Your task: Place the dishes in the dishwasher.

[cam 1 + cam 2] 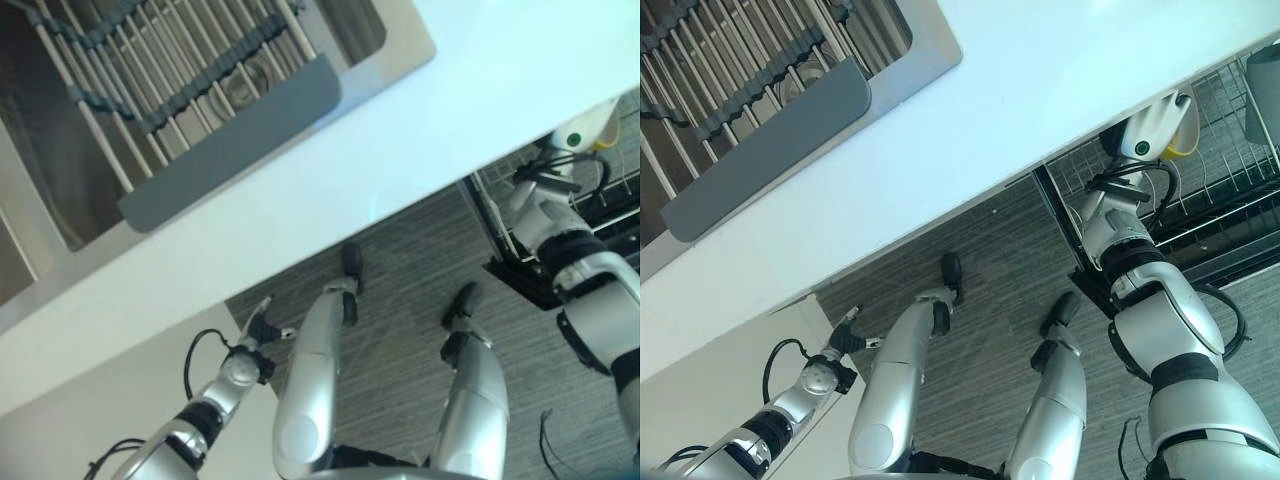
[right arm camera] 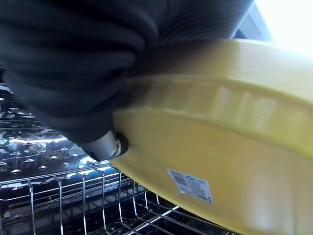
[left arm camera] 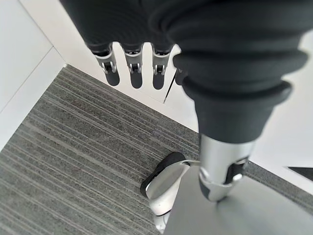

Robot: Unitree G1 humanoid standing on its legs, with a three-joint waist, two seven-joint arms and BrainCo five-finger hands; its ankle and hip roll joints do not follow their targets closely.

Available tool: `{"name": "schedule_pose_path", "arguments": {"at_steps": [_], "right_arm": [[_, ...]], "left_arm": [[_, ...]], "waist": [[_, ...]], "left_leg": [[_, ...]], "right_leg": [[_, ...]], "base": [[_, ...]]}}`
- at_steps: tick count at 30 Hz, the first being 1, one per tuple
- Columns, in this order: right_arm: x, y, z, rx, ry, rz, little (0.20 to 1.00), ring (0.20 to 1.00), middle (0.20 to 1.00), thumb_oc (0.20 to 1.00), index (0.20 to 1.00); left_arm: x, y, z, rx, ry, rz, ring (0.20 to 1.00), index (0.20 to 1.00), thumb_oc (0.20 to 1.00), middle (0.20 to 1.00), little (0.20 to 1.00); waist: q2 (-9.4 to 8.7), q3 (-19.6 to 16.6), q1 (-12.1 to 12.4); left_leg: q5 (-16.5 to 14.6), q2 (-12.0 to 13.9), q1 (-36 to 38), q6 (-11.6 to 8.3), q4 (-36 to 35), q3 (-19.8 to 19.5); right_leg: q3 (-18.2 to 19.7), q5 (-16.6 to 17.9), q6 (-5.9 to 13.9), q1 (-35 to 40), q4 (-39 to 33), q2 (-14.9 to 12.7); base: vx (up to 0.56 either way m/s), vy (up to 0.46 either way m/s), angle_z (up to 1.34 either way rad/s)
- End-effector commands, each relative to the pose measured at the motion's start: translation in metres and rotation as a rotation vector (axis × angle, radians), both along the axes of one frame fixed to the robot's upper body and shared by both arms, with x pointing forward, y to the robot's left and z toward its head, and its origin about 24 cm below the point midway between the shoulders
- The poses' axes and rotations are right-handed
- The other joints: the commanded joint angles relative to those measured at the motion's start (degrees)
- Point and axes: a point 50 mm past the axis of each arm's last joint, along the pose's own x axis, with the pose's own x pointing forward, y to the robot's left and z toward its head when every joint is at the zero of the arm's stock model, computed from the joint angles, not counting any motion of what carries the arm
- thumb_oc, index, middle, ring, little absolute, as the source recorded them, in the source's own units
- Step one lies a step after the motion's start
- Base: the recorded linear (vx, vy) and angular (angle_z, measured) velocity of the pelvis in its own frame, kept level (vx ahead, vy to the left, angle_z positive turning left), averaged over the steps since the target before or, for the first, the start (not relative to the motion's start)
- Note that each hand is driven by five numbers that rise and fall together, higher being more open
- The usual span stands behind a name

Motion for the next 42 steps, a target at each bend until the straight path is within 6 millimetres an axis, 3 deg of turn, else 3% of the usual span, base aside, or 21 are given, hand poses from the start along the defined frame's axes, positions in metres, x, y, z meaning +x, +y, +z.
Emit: {"name": "schedule_pose_path", "arguments": {"at_steps": [1, 3, 4, 5, 6, 16, 22, 24, 25, 30, 37, 42], "right_arm": [[-0.003, -0.018, 0.036, 0.055, -0.083, -0.046, 0.2, 0.2, 0.2, 0.2, 0.2], [-0.002, -0.021, 0.034, 0.093, -0.073, -0.052, 0.2, 0.2, 0.2, 0.2, 0.2], [-0.002, -0.023, 0.032, 0.113, -0.065, -0.062, 0.423, 0.423, 0.423, 0.423, 0.423], [-0.002, -0.023, 0.032, 0.116, -0.064, -0.063, 0.539, 0.539, 0.539, 0.539, 0.539], [-0.001, -0.024, 0.031, 0.131, -0.055, -0.057, 1.0, 1.0, 1.0, 1.0, 1.0], [0.003, -0.028, 0.015, 0.272, 0.052, -0.059, 1.0, 1.0, 1.0, 1.0, 1.0], [0.004, -0.027, -0.005, 0.442, 0.06, -0.009, 1.0, 1.0, 1.0, 1.0, 1.0], [0.007, -0.024, -0.028, 0.62, 0.13, 0.069, 1.0, 1.0, 1.0, 1.0, 1.0], [0.009, -0.02, -0.04, 0.736, 0.152, 0.164, 1.0, 1.0, 1.0, 1.0, 1.0], [0.011, -0.002, -0.069, 0.924, 0.235, 0.433, 1.0, 1.0, 1.0, 1.0, 1.0], [-0.005, 0.031, -0.096, 0.826, 0.241, 0.584, 1.0, 1.0, 1.0, 1.0, 1.0], [-0.02, 0.06, -0.11, 0.793, 0.275, 0.794, 1.0, 1.0, 1.0, 1.0, 1.0]], "left_arm": [[0.006, -0.042, 0.004, -0.091, -0.051, -0.106, 1.0, 1.0, 1.0, 1.0, 1.0], [0.006, -0.042, 0.004, -0.089, -0.049, -0.114, 1.0, 1.0, 1.0, 1.0, 1.0], [0.005, -0.044, 0.003, -0.09, -0.051, -0.117, 1.0, 1.0, 1.0, 1.0, 1.0], [0.005, -0.044, 0.003, -0.091, -0.051, -0.117, 1.0, 1.0, 1.0, 1.0, 1.0], [0.005, -0.044, 0.003, -0.095, -0.053, -0.114, 1.0, 1.0, 1.0, 1.0, 1.0], [0.004, -0.047, 0.001, -0.115, -0.024, -0.105, 1.0, 1.0, 1.0, 1.0, 1.0], [0.005, -0.052, 0.0, -0.114, -0.029, -0.104, 1.0, 1.0, 1.0, 1.0, 1.0], [0.005, -0.056, -0.001, -0.115, -0.013, -0.092, 1.0, 1.0, 1.0, 1.0, 1.0], [0.004, -0.055, -0.003, -0.112, 0.0, -0.082, 1.0, 1.0, 1.0, 1.0, 1.0], [0.002, -0.049, -0.007, -0.103, 0.047, -0.05, 1.0, 1.0, 1.0, 1.0, 1.0], [-0.004, -0.039, -0.016, -0.076, 0.092, -0.004, 1.0, 1.0, 1.0, 1.0, 1.0], [-0.012, -0.03, -0.023, -0.041, 0.137, 0.025, 1.0, 1.0, 1.0, 1.0, 1.0]], "waist": [[4.22, -1.41, 1.44], [4.4, -1.41, 1.55], [4.55, -1.41, 1.59], [4.59, -1.41, 1.59], [4.67, -1.41, 1.59], [4.76, -1.41, 1.42], [4.91, -1.41, 1.04], [5.02, -1.41, 0.64], [5.03, -1.41, 0.31], [4.51, -1.41, -0.78], [2.33, -1.41, -3.0], [0.64, -1.41, -4.39]], "left_leg": [[-0.12, -3.53, 3.75, -2.51, -11.07, -7.17], [0.08, -3.51, 3.59, -2.52, -11.35, -7.02], [0.22, -3.45, 3.38, -2.57, -11.54, -6.9], [0.28, -3.44, 3.34, -2.6, -11.63, -6.85], [0.42, -3.41, 3.28, -2.7, -11.87, -6.75], [1.02, -3.27, 3.78, -3.05, -13.09, -6.64], [1.37, -3.06, 5.55, -3.05, -14.64, -5.86], [1.19, -3.09, 7.09, -3.03, -14.71, -5.49], [1.09, -3.03, 8.27, -3.16, -14.78, -5.2], [0.34, -2.43, 12.07, -3.56, -14.29, -4.26], [-0.47, -1.19, 18.97, -3.66, -14.1, -2.8], [-0.87, -0.69, 25.84, -3.87, -15.39, -2.2]], "right_leg": [[-4.74, -7.47, -1.78, -4.08, 11.83, 1.34], [-4.82, -7.56, -1.84, -4.28, 12.13, 1.21], [-4.82, -7.69, -1.82, -4.6, 12.38, 1.17], [-4.81, -7.74, -1.81, -4.67, 12.43, 1.18], [-4.8, -7.84, -1.79, -4.83, 12.5, 1.2], [-4.44, -7.9, -1.68, -4.85, 12.03, 1.74], [-4.32, -7.58, -1.64, -3.7, 11.39, 1.74], [-3.84, -7.99, -1.77, -2.59, 11.47, 1.94], [-3.61, -8.29, -1.93, -1.68, 11.49, 2.06], [-3.17, -9.31, -2.43, 1.6, 11.59, 2.27], [-2.77, -9.53, -2.5, 8.03, 10.09, 2.68], [-2.38, -9.55, -2.33, 15.07, 7.31, 3.13]], "base": [[0.0, 0.0, 0.0], [0.0, 0.0, 0.0], [0.0, 0.0, 0.0], [0.0, 0.0, 0.0], [0.0, 0.0, 0.0], [0.0, 0.0, 0.0], [-0.02, 0.0, -0.02], [-0.03, 0.019, -0.05], [0.0, 0.018, -0.05], [0.02, 0.002, -0.06], [0.02, -0.032, -0.03], [0.02, -0.067, -0.05]]}}
